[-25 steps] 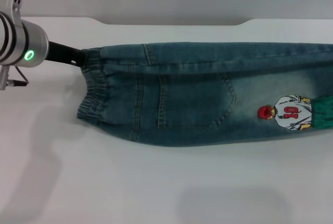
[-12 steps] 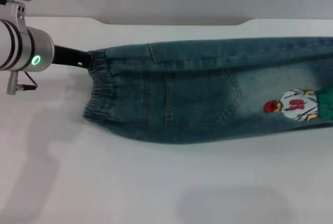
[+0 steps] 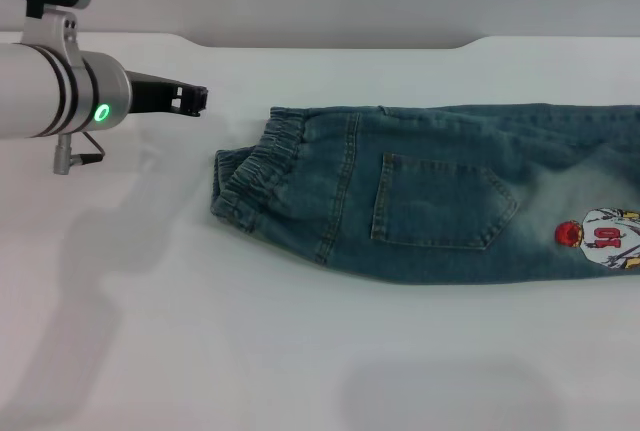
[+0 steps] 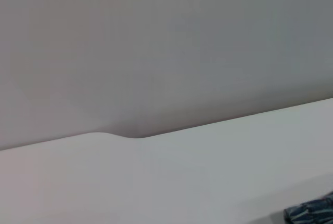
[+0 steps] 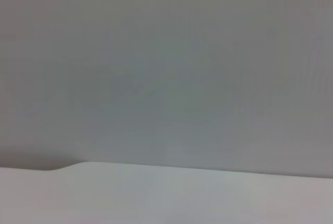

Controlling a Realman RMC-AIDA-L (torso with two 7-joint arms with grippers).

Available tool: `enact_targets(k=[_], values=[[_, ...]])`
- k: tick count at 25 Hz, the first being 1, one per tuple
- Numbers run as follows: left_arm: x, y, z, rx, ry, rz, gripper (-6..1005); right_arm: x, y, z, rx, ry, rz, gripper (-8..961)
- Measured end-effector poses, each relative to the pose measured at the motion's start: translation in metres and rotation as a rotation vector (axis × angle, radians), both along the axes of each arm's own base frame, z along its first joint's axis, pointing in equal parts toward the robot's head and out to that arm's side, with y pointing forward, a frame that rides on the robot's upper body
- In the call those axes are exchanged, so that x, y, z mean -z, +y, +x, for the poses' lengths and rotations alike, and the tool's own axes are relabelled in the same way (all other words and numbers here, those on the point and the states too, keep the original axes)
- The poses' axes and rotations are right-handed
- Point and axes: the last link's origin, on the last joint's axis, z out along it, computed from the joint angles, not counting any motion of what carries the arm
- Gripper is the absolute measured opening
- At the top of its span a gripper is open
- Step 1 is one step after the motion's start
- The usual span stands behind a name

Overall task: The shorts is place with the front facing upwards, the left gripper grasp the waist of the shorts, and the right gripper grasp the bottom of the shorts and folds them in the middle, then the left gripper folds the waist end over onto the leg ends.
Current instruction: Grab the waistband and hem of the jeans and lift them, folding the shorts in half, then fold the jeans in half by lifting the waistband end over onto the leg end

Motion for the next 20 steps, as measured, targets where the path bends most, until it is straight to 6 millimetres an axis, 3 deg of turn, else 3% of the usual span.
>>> enact_targets(k=[7, 11, 12, 15, 20], values=[[0.001, -0.001, 0.004, -0.003, -0.023, -0.008, 385, -0.005, 0.001, 0.006, 0.015, -0.019, 0.049, 342], [-0.002, -0.004, 0.008, -0.005, -0.025, -0.019, 494, -0.006, 0.000, -0.002, -0.040, 0.016, 0.074, 424], [-0.003, -0.004, 0.010, -0.002, -0.025, -0.019, 533, -0.004, 0.000, -0.005, -0.072, 0.021, 0.076, 445], [-0.006, -0.006, 0.014, 0.002, -0.026, -0.023, 651, 0.005, 0.002, -0.009, -0.147, 0.031, 0.086, 689], [-0.005, -0.012, 0.013, -0.040, -0.004, -0.084, 820, 0.035, 0.008, 0.000, -0.219, -0.058, 0.082, 758]])
